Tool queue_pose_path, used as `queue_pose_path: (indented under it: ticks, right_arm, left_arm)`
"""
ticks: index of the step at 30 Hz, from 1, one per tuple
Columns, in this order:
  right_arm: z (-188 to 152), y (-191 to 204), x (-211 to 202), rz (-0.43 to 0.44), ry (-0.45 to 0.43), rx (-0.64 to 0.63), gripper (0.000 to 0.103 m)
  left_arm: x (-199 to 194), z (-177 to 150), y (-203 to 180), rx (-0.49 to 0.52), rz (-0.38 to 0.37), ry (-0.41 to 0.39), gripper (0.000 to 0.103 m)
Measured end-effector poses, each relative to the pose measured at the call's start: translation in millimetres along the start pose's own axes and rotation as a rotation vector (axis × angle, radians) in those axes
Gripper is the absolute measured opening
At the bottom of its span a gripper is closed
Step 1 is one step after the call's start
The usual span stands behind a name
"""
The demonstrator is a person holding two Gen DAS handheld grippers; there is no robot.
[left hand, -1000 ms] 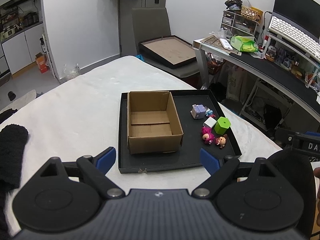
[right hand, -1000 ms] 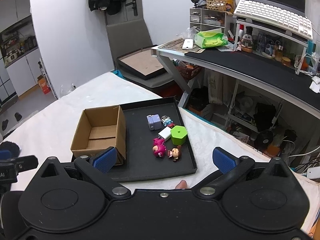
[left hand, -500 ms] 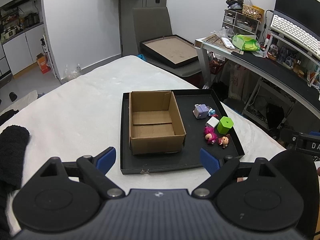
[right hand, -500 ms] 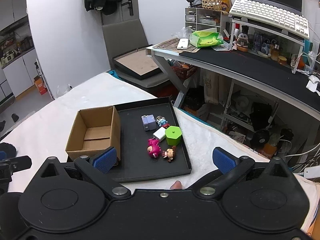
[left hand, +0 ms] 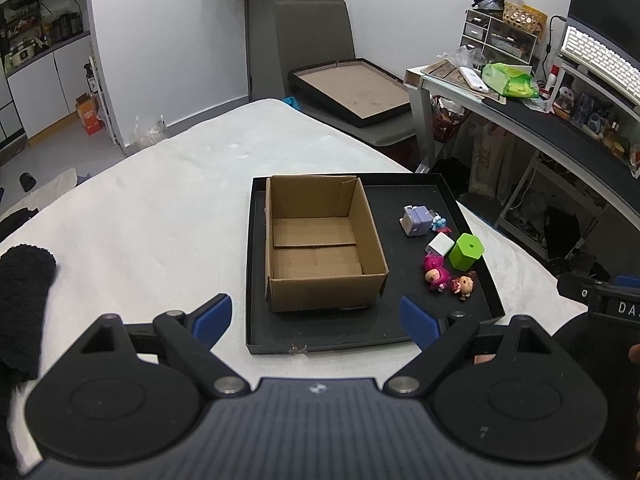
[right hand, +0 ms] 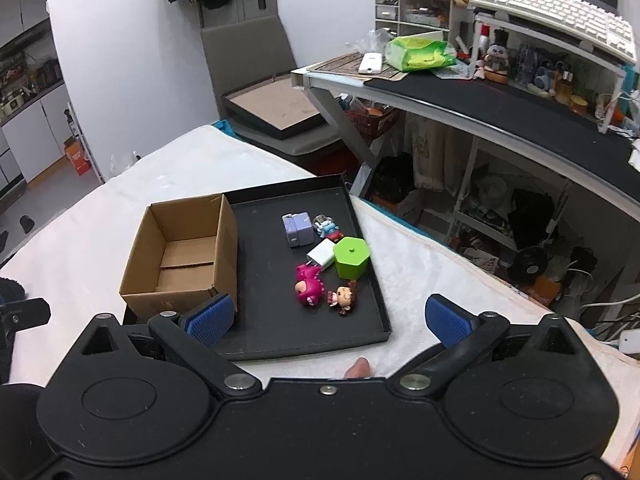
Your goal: Organize rigid objects
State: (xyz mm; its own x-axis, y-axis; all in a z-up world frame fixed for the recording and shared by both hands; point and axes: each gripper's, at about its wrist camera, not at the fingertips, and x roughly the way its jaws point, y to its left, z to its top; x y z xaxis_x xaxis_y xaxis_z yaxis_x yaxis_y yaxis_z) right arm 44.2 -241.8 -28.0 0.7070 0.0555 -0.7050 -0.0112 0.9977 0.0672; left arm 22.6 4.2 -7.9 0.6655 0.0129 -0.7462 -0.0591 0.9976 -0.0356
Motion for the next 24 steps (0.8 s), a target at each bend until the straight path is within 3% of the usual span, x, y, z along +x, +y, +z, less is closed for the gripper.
queue_pose_path:
  ticks: [24]
  right_arm:
    - [30,-7,81,0.051,0.136,0.013,0.103]
  left_arm:
    - [95,37,6,0.025,0.002,0.154,0.090]
